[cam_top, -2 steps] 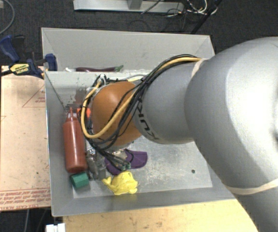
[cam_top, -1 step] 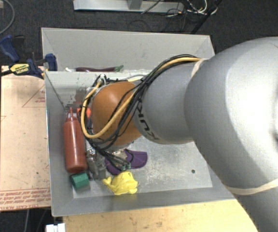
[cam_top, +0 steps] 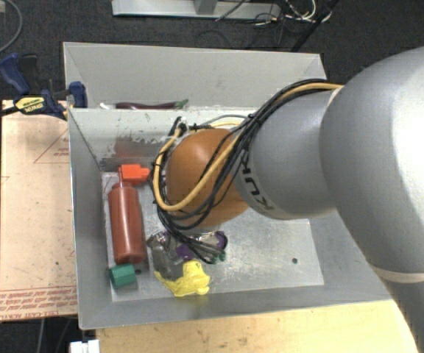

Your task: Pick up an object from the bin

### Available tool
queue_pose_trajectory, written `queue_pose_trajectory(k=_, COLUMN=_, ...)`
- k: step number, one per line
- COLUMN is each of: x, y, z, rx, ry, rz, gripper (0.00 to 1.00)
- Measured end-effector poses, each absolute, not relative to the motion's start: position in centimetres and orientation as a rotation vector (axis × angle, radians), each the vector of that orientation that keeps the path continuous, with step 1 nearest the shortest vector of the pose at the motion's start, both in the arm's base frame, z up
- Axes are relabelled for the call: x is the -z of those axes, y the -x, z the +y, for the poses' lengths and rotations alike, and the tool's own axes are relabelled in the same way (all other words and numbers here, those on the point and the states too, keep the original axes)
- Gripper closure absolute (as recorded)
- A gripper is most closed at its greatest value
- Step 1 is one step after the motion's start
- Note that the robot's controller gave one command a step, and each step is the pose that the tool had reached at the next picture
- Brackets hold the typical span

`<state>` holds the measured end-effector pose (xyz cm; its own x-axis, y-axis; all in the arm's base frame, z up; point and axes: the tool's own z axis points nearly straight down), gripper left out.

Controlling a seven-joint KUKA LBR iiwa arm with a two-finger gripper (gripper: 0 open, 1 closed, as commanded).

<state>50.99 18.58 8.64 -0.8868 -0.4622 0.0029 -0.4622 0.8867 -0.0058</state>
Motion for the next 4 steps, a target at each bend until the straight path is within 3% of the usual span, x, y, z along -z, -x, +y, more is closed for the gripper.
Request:
queue_pose_trajectory(k=1, x=-15.1, y=-52.2, z=20.0, rx=-0.022, ry=-0.384, rz=-3.124, gripper=0.00)
queue_pose_trajectory(k=2, x=-15.0, y=-52.1, z=19.9, rx=-0.024, ry=-0.380, rz=-3.120, gripper=0.00)
queue_pose_trajectory(k=4, x=-12.5, y=-50.7, z=15.3, rx=-0.025, ry=-0.351, rz=-3.124, gripper=0.00)
